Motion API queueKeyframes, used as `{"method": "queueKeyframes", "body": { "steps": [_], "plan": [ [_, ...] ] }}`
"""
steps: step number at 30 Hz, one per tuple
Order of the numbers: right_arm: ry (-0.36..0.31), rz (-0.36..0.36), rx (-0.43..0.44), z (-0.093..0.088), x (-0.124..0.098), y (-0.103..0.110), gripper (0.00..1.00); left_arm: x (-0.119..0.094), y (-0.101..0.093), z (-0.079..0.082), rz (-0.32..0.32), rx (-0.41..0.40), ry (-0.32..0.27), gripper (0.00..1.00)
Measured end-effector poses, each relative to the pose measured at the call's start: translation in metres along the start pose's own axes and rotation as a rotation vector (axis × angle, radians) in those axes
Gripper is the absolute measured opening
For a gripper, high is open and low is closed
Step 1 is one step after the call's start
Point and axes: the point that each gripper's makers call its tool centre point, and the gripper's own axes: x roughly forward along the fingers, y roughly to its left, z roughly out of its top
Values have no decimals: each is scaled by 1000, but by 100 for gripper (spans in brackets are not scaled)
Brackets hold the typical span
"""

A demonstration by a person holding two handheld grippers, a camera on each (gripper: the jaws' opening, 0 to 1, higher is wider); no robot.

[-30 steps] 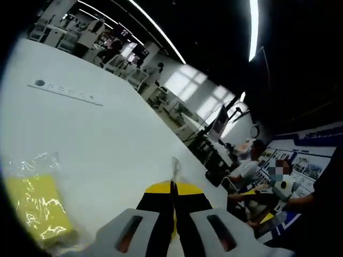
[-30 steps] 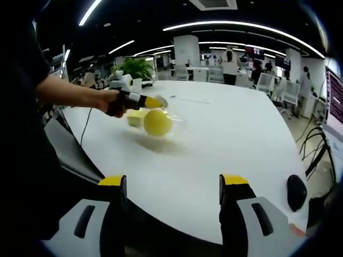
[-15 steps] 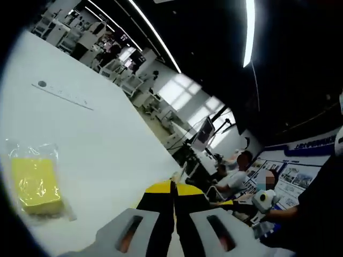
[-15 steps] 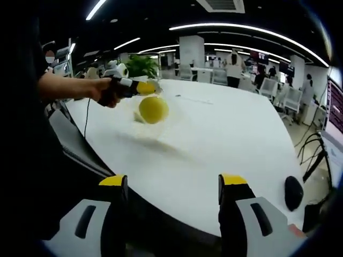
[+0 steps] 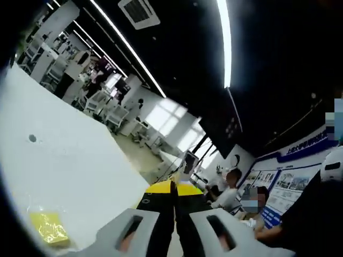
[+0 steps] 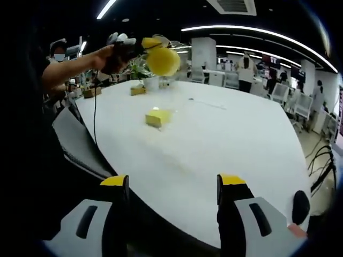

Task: Compare the silicone blocks by pressing each to a similar depth, holding the contact briefly, and releasing to observe deformation and rebound differences across the visible hardness samples.

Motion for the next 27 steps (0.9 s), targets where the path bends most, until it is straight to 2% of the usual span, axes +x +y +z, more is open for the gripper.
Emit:
{"method": "queueKeyframes", "body": {
  "steps": [4, 8, 14, 15, 17, 20, 22, 27],
  "plan": [
    [-6, 37, -8, 4, 7, 10, 60, 1, -19, 15, -32, 17, -10, 0],
    [-8, 70, -15, 8, 12, 17, 58, 0, -32, 18, -48, 44, 1, 0],
    [-53, 100, 52, 22, 21, 23, 59, -3, -48, 19, -87, 32, 8, 0],
    [-68, 109, 61, 27, 23, 24, 59, -3, -49, 19, -85, 30, 8, 0],
    [-155, 146, 56, 52, 27, 29, 59, -3, -54, 18, -92, 36, 23, 0],
    [-222, 176, 61, 84, 29, 31, 65, -3, -60, 16, -95, 47, 36, 0],
    [-293, 196, 68, 109, 28, 30, 68, -2, -64, 17, -101, 50, 34, 0],
    [-331, 213, 101, 131, 29, 22, 68, -1, -73, 17, -123, 49, 40, 0]
  ]
}}
